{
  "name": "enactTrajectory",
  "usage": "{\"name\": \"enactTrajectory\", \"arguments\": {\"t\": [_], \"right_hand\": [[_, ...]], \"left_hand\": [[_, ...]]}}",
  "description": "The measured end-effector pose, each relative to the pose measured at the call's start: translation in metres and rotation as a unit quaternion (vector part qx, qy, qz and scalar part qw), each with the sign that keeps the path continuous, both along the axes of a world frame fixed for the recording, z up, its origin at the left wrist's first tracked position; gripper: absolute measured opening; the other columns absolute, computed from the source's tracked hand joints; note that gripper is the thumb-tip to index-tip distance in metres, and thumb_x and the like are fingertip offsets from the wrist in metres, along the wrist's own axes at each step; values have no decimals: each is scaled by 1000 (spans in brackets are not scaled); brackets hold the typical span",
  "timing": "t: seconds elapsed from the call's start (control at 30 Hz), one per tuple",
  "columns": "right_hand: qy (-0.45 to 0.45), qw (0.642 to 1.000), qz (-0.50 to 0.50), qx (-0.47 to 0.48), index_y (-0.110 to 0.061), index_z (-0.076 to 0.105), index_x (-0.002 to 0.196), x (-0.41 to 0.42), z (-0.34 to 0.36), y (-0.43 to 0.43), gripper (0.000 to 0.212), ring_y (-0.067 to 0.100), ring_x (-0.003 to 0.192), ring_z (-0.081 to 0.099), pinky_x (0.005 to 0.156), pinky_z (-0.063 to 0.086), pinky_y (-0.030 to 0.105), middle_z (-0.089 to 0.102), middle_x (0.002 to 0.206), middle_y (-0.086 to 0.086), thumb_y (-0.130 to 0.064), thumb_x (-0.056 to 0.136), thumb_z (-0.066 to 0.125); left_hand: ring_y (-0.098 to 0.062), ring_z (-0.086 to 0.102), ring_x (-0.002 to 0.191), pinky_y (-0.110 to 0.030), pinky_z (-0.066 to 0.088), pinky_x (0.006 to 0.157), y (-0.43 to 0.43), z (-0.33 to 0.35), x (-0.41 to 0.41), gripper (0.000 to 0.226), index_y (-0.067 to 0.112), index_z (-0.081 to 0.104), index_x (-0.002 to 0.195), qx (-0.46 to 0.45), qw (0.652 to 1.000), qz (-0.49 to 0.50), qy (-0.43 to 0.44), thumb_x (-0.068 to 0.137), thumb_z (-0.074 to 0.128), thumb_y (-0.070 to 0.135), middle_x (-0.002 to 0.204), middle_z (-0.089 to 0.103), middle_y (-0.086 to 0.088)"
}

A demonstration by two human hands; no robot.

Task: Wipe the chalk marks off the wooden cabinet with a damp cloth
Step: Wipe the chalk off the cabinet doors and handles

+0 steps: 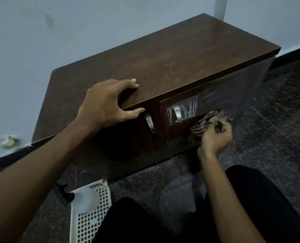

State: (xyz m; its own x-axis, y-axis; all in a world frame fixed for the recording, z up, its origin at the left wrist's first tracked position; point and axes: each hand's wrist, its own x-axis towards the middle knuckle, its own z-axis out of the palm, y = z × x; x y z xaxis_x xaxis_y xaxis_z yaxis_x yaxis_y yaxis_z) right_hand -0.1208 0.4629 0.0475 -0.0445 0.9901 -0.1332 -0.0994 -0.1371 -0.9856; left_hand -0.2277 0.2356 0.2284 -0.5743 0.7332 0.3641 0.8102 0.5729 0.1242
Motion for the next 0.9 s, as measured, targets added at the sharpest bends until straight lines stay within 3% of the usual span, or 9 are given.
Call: {"name": "enactTrajectory", "arguments": {"t": [0.1, 0.17, 0.23, 0.37, 0.5, 0.6, 0.67, 0.77, 0.9], "right_hand": [[-43, 998, -5, 53, -10, 69, 97, 4, 4, -4, 17, 13, 86, 65, 84, 55, 26, 70, 95, 5, -11, 81, 66], [-56, 990, 28, 127, -3, 69, 93, 8, 5, -37, 18, 4, 78, 53, 76, 44, 4, 65, 90, 7, -2, 76, 68], [-61, 979, 89, 172, 2, 68, 92, 13, 5, -71, 15, -2, 77, 47, 66, 35, -5, 61, 89, 12, 4, 77, 69], [-91, 970, 131, 182, -2, 62, 80, 18, -13, -76, 15, 6, 70, 47, 63, 34, 2, 58, 81, 11, 10, 72, 64], [-98, 988, 80, 83, -13, 53, 74, 13, -27, -36, 16, 22, 68, 54, 67, 45, 33, 61, 74, 7, 2, 72, 59], [-62, 997, 27, 39, -14, 55, 73, 6, -14, -2, 19, 13, 69, 53, 71, 48, 30, 58, 70, 0, 4, 77, 60], [-44, 998, 10, 33, -10, 63, 81, 0, -2, 17, 11, 12, 75, 58, 74, 49, 19, 65, 78, 4, 1, 80, 61], [-60, 991, -3, 116, -13, 68, 91, 1, 19, 12, 17, 19, 79, 63, 77, 51, 23, 68, 86, 8, -10, 76, 60], [-57, 965, 43, 253, -4, 70, 91, 8, 22, -31, 11, 10, 83, 54, 76, 41, 11, 60, 88, 6, -8, 82, 72]], "left_hand": [[-11, 65, 115, -48, 56, 89, 1, 0, -1, 66, 31, 64, 126, 0, 1000, -2, 2, 73, 70, 69, 137, 63, 14], [-11, 64, 116, -48, 56, 90, 0, 0, 0, 66, 31, 63, 127, -1, 1000, -1, 1, 73, 69, 70, 137, 62, 14], [-12, 64, 116, -48, 56, 89, 0, 0, 0, 67, 31, 63, 127, -2, 1000, -1, 4, 73, 68, 70, 137, 62, 14], [-13, 64, 117, -49, 56, 89, 1, 0, 1, 68, 31, 63, 127, -2, 1000, 2, 8, 73, 67, 70, 137, 62, 14], [-15, 65, 117, -50, 57, 88, 1, 0, 2, 69, 30, 63, 128, -7, 1000, -2, 9, 73, 64, 72, 137, 63, 12], [-14, 65, 116, -50, 57, 87, 1, 0, 2, 68, 31, 63, 127, -6, 1000, -2, 13, 72, 64, 72, 137, 63, 13], [-14, 65, 116, -50, 56, 88, 1, 0, 1, 67, 32, 63, 127, -6, 1000, -2, 14, 72, 65, 72, 137, 63, 13], [-15, 65, 116, -49, 57, 87, 1, 0, 0, 68, 32, 63, 126, -10, 1000, -2, 17, 72, 64, 73, 137, 63, 13], [-14, 64, 117, -49, 57, 88, 1, 0, 0, 68, 32, 62, 127, -8, 1000, -3, 16, 72, 64, 72, 137, 63, 13]]}}
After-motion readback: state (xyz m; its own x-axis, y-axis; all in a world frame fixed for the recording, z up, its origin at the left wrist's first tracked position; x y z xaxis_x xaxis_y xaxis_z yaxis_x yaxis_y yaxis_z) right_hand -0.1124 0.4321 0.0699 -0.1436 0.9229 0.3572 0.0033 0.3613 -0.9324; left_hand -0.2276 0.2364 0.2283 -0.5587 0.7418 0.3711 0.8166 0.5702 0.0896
